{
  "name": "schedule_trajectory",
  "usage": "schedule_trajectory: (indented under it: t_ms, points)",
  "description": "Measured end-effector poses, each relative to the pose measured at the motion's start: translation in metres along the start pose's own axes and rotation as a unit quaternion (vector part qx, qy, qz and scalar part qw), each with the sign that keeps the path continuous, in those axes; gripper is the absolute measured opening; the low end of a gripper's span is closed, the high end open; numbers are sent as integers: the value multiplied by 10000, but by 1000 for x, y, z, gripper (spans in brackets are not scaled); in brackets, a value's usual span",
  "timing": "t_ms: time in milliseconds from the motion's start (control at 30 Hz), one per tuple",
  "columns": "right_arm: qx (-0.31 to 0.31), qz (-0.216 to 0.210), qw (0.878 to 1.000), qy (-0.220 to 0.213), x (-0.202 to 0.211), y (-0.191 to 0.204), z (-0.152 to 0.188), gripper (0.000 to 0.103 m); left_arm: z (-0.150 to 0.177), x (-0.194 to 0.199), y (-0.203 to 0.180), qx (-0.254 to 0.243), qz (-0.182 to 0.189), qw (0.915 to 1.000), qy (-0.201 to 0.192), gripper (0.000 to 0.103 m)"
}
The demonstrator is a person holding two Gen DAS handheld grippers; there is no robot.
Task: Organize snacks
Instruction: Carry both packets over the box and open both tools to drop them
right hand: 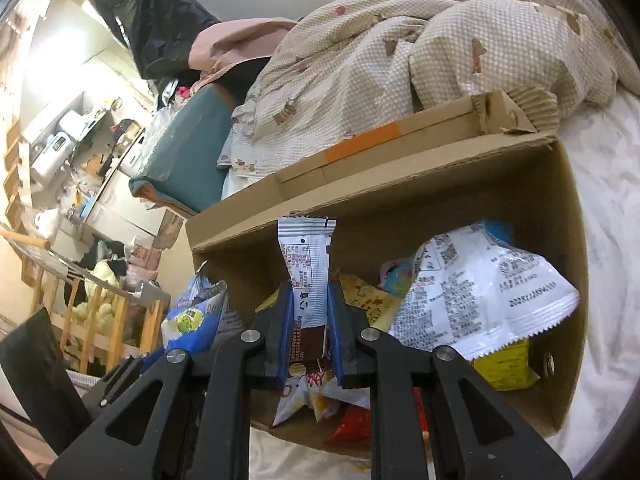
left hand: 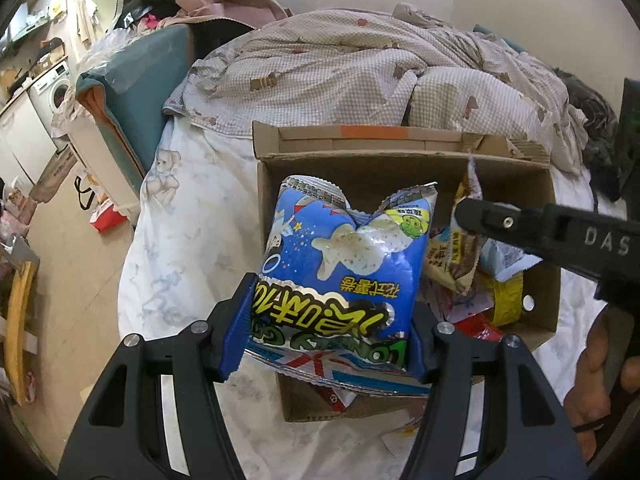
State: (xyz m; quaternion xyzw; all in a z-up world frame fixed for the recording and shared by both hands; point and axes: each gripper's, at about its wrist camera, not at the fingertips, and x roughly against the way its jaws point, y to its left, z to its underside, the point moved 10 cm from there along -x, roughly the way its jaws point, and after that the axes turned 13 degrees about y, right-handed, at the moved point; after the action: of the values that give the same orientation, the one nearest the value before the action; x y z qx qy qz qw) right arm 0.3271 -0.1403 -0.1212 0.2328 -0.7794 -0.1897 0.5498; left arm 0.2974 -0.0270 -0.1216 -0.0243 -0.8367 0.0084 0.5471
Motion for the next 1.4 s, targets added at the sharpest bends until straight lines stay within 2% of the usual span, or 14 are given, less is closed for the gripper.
schedule_trajectory:
  t_ms: [200, 400, 433, 467, 500, 533, 567, 633, 800, 1067, 1200, 1300, 1400]
  points:
    - [-106, -185, 9998, 3, -1, 2, -3, 18, 1, 0, -4, 78, 139, 9999, 53, 60]
    - [-164, -179, 9996, -126, 6, -5, -5, 24, -2, 7, -10, -32, 197, 9998, -49, 63]
    - [-157, -161, 9996, -162, 8, -5, -5, 27, -1, 7, -13, -76, 265, 9996, -45, 68]
    - [-147, -218, 9995, -179, 10, -4, -5, 37, -1, 8, -14, -85, 296, 9995, -49, 73]
    - [-145, -267, 9994, -193, 12, -3, -5, 54, -1, 10, -15, -84, 321, 9994, -67, 85]
    - [-150, -285, 9992, -237, 14, -2, -5, 62, -1, 12, -16, -58, 333, 9994, -103, 92]
    - [-155, -298, 9988, -362, 18, -1, -6, 69, -1, 13, -16, -31, 349, 9993, -130, 93]
    - [-132, -281, 9985, -447, 21, -2, -5, 69, -1, 16, -16, -8, 393, 9991, -157, 93]
    - [-207, -226, 9991, -306, 22, -7, 2, 69, 0, 20, -12, 29, 405, 9990, -202, 93]
    - [-319, -44, 9988, -380, 46, -16, 22, 69, 8, 36, -7, 27, 400, 9987, -329, 93]
    - [-209, 311, 9986, -368, 54, -22, 41, 69, 13, 48, -6, -100, 351, 9983, -447, 93]
    - [-188, 374, 9985, -353, 63, -22, 55, 69, 16, 56, 0, -119, 213, 9982, -553, 93]
    - [-175, 508, 9979, -375, 73, -25, 71, 69, 20, 64, 8, -9, 264, 9980, -573, 93]
